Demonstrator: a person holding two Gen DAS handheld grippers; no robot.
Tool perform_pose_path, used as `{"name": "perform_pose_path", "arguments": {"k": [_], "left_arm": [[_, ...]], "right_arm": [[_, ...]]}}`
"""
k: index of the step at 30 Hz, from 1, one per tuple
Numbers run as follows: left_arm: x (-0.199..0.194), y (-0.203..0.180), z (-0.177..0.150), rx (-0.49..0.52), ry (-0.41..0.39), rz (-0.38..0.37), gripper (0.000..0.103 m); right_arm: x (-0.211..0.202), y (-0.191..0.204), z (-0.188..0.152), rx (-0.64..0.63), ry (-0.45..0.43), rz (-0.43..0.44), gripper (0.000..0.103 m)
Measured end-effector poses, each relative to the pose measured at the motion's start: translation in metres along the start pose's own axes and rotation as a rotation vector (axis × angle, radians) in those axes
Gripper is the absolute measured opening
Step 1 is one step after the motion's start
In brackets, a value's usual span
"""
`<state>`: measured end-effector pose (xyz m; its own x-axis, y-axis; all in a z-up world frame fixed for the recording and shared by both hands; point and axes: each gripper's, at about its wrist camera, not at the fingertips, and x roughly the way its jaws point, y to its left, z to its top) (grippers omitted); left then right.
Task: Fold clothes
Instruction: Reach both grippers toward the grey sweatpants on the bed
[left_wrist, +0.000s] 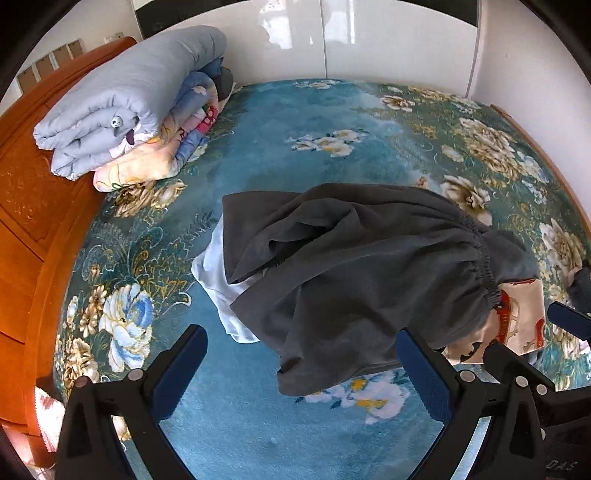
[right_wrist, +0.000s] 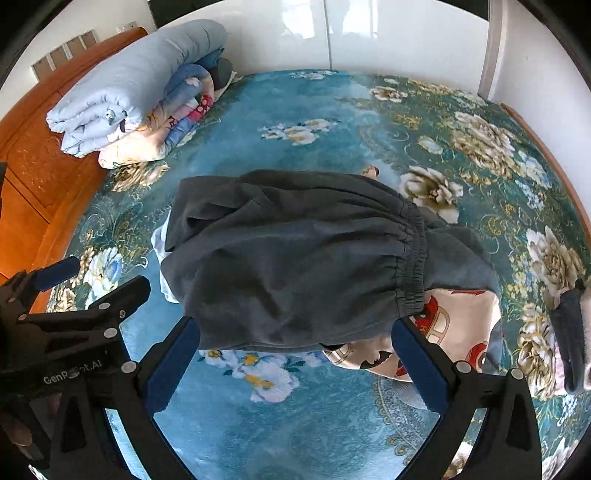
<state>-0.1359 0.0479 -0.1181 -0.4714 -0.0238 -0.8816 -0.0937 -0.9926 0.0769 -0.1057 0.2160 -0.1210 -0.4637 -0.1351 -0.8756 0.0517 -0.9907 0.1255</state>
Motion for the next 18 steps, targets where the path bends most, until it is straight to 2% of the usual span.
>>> {"name": "perform_pose_path", "arguments": {"k": [18], "left_arm": [[0.026,-0.021,0.002,0.086,0.038,0.032,0.103]], "right_arm": [[0.031,-0.019,-0.007,0.056,0.066,0.009,0.103]]}}
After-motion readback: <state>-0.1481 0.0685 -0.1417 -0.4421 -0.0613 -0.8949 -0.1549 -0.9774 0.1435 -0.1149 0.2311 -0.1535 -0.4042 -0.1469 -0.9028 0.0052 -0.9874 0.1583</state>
